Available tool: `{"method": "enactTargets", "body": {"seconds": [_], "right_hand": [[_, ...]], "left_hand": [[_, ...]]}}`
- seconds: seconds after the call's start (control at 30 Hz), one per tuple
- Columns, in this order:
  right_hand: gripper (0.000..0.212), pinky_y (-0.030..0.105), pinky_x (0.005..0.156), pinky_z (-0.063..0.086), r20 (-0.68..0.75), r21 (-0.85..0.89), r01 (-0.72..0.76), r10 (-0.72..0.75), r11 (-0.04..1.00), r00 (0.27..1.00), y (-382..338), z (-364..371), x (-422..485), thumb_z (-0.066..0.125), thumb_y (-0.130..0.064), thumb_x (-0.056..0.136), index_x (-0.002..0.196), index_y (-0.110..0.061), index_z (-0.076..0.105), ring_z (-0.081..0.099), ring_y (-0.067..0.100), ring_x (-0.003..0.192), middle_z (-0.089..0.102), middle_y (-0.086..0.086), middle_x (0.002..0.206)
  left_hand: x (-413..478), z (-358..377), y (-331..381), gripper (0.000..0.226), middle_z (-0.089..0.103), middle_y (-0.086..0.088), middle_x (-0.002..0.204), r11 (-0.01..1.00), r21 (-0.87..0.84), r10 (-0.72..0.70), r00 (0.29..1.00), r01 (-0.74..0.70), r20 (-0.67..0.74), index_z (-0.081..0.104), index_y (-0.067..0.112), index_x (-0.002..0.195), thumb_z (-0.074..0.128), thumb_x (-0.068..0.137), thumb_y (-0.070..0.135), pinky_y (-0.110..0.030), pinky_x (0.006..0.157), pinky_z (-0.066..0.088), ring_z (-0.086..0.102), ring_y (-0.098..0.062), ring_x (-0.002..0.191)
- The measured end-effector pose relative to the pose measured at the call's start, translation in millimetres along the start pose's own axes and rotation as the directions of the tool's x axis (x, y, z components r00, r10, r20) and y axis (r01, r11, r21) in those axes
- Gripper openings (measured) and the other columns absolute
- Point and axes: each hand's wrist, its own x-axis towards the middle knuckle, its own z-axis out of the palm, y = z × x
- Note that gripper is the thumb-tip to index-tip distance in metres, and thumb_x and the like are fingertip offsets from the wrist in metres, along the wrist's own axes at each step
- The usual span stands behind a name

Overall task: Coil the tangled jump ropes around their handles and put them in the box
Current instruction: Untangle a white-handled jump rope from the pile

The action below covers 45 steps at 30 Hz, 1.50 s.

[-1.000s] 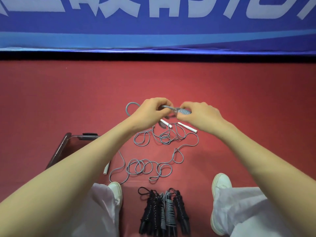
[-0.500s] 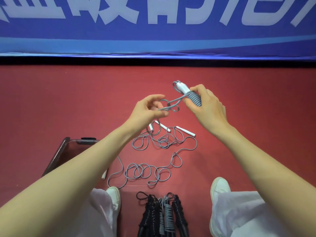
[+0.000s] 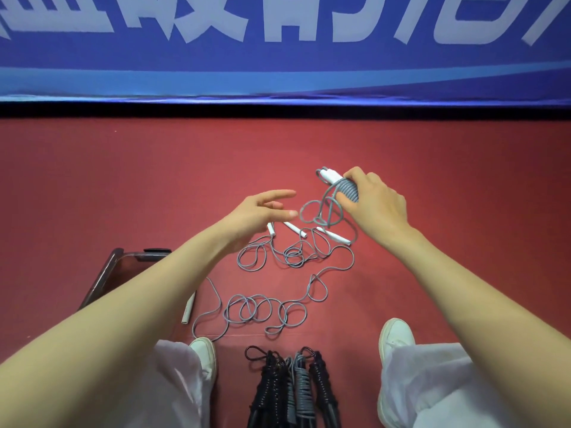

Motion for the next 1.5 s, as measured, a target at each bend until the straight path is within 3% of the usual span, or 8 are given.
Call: {"method": "enactTargets", "body": {"seconds": [0.13, 0.27, 0.53, 0.77, 0.9, 1.1, 1.33, 1.5], "right_hand": [[0.036, 0.036, 0.071, 0.037, 0.016, 0.0, 0.055, -0.055, 0.998, 0.998, -5, 1, -2, 0.051, -0.044, 0.093, 0.122, -0.023, 0.049, 0.06, 0.035, 0.095, 0.055, 0.007, 0.107], [0.036, 0.034, 0.071, 0.035, 0.003, 0.041, 0.099, -0.099, 0.994, 0.995, -17, 0, -4, 0.051, -0.044, 0.093, 0.123, -0.025, 0.048, 0.059, 0.033, 0.097, 0.056, 0.004, 0.11], [0.034, 0.034, 0.073, 0.032, -0.032, 0.234, -0.028, 0.036, 0.972, 0.999, -18, -4, 3, 0.057, -0.051, 0.088, 0.113, -0.03, 0.052, 0.057, 0.031, 0.099, 0.06, 0.003, 0.107], [0.026, 0.036, 0.069, 0.036, 0.038, 0.342, -0.167, 0.164, 0.925, 0.986, -11, 0, 9, 0.054, -0.045, 0.091, 0.107, -0.025, 0.052, 0.056, 0.031, 0.086, 0.057, 0.001, 0.083], [0.025, 0.035, 0.071, 0.043, 0.076, 0.497, -0.189, 0.175, 0.847, 0.982, -14, 5, 7, 0.057, -0.042, 0.089, 0.105, -0.023, 0.055, 0.057, 0.025, 0.077, 0.057, -0.006, 0.072], [0.025, 0.025, 0.05, 0.037, 0.169, 0.681, -0.253, 0.189, 0.687, 0.967, -23, 19, 9, 0.063, -0.045, 0.085, 0.093, -0.023, 0.056, 0.048, 0.017, 0.049, 0.058, -0.003, 0.064], [0.02, 0.022, 0.042, 0.032, 0.151, 0.748, -0.295, 0.28, 0.594, 0.948, 3, 12, 22, 0.066, -0.038, 0.085, 0.085, -0.024, 0.053, 0.043, 0.019, 0.048, 0.055, 0.006, 0.067], [0.022, 0.021, 0.042, 0.033, 0.136, 0.758, -0.263, 0.249, 0.598, 0.959, -2, 16, 23, 0.066, -0.041, 0.085, 0.089, -0.022, 0.055, 0.043, 0.018, 0.048, 0.055, 0.001, 0.066]], "left_hand": [[7, 10, -3, 0.02, 0.045, 0.004, 0.069, 0.969, 0.175, 0.215, 0.95, -0.177, -0.226, 0.064, 0.025, 0.089, 0.079, 0.077, 0.032, -0.023, 0.06, 0.037, 0.044, -0.005, 0.06], [4, 24, 0, 0.046, 0.061, 0.005, 0.112, 0.95, 0.222, 0.238, 0.97, -0.219, -0.059, 0.059, 0.032, 0.104, 0.074, 0.068, 0.056, -0.023, 0.089, 0.044, 0.058, -0.006, 0.104], [2, 16, 0, 0.002, 0.051, 0.003, 0.062, 0.864, 0.479, 0.245, 0.959, -0.152, -0.139, 0.067, 0.011, 0.081, 0.067, 0.081, 0.013, -0.026, 0.059, 0.034, 0.042, -0.012, 0.057], [-1, 12, 4, 0.009, 0.058, 0.006, 0.11, 0.937, 0.215, 0.306, 0.943, -0.274, -0.132, 0.073, 0.026, 0.086, 0.075, 0.078, 0.03, -0.026, 0.094, 0.039, 0.05, -0.007, 0.107], [-7, 18, 1, 0.018, 0.074, -0.008, 0.1, 0.931, -0.203, 0.301, 0.953, -0.302, -0.039, 0.063, -0.007, 0.103, 0.063, 0.087, 0.002, -0.022, 0.085, 0.052, 0.069, -0.015, 0.097], [-7, 23, 12, 0.019, 0.068, -0.003, 0.071, 0.819, -0.499, 0.283, 0.956, -0.284, -0.08, 0.065, 0.017, 0.071, 0.06, 0.083, 0.003, -0.028, 0.081, 0.052, 0.063, -0.025, 0.081], [1, -3, -19, 0.033, 0.04, 0.006, 0.054, 0.992, 0.076, 0.112, 0.989, -0.105, -0.097, 0.048, 0.016, 0.066, 0.068, 0.088, 0.03, -0.018, 0.05, 0.034, 0.035, -0.008, 0.047], [1, -11, -30, 0.036, 0.052, 0.0, 0.055, 0.761, 0.647, 0.05, 0.99, 0.048, -0.132, 0.056, 0.016, 0.058, 0.071, 0.084, 0.037, -0.017, 0.048, 0.03, 0.042, -0.01, 0.053]]}}
